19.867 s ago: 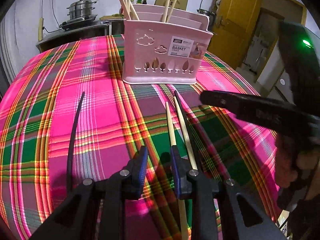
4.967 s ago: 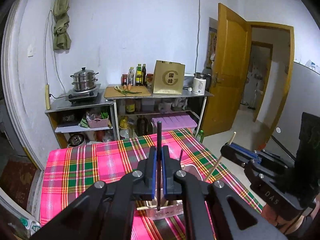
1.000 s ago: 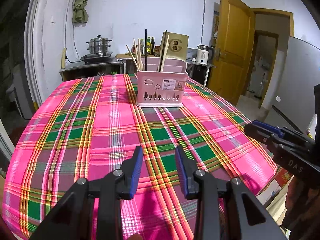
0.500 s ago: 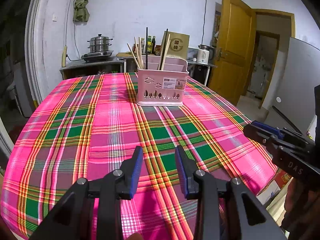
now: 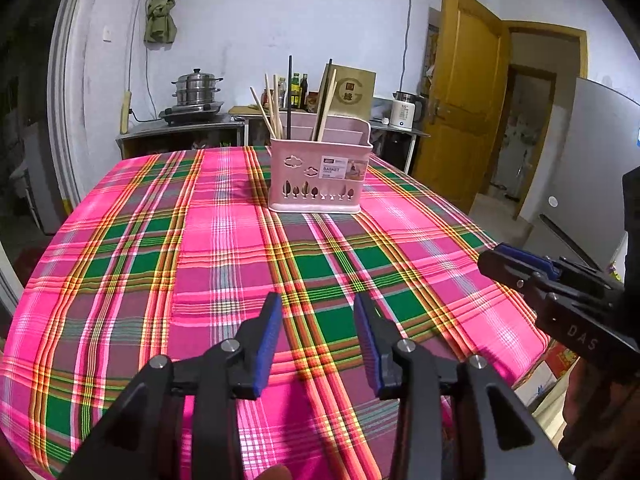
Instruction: Organize utensils
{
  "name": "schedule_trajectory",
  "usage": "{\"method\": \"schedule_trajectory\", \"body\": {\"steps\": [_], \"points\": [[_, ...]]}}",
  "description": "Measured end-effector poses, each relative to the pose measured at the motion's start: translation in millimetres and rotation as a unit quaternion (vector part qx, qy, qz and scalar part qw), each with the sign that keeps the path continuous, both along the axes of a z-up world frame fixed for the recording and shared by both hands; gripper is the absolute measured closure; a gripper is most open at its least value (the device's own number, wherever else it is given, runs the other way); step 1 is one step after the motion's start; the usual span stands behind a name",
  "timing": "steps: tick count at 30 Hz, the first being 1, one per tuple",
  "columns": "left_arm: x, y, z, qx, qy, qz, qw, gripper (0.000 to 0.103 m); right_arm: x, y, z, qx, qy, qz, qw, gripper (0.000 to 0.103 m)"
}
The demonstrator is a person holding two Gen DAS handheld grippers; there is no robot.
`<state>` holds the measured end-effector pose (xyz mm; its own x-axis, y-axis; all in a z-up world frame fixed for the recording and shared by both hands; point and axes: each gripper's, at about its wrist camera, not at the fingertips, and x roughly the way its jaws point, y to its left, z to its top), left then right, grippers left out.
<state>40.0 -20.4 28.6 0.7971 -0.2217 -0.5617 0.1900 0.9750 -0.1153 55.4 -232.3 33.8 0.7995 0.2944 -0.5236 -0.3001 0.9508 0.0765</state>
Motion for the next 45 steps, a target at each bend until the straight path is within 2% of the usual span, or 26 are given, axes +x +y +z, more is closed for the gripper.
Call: {"method": "schedule_trajectory", "body": {"steps": [45], "points": [[-3.2, -5.4, -6.1, 0.016, -0.002, 0.014, 0.9998, 0.064, -0.1, 4.3, -3.4, -0.001, 0.004, 0.005, 1.000, 0.076]]}}
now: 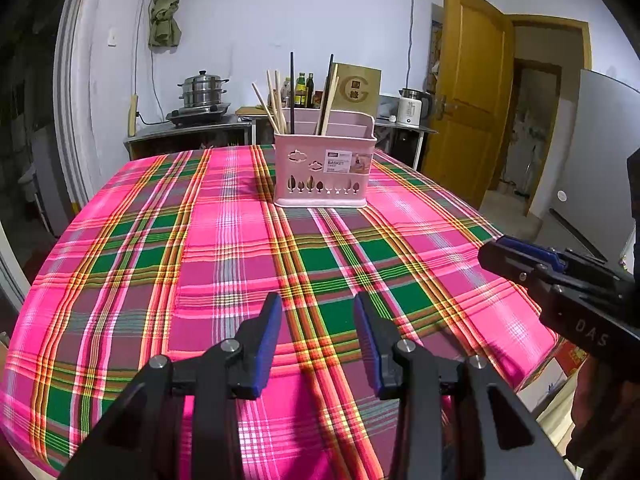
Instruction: Organize utensils
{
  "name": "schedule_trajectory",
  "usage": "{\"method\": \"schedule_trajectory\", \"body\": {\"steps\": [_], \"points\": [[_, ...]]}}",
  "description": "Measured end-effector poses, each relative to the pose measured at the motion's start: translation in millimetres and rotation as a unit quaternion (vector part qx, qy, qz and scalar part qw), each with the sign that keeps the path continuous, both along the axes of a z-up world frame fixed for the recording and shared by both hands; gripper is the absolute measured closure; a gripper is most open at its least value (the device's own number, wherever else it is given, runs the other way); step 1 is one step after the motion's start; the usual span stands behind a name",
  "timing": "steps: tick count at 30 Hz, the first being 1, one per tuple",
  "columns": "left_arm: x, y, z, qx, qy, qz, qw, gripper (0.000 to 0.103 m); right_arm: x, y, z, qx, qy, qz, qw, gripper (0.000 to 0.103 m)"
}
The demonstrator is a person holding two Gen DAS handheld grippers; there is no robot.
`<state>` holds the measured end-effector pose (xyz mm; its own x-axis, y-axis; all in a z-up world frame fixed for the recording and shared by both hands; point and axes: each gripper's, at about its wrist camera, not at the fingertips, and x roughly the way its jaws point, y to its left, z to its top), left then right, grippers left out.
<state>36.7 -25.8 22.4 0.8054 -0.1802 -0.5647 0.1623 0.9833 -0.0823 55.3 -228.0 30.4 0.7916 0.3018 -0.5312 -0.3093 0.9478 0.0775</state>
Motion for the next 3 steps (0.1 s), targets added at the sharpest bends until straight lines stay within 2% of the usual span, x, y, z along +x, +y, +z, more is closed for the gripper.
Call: {"method": "schedule_trajectory", "body": {"steps": [3], "points": [[0.3, -0.1, -0.5, -0.002, 0.002, 0.001, 1.0000, 0.064, 0.0, 0.1, 0.1, 0.000, -0.001, 0.000, 1.000, 0.076]]}}
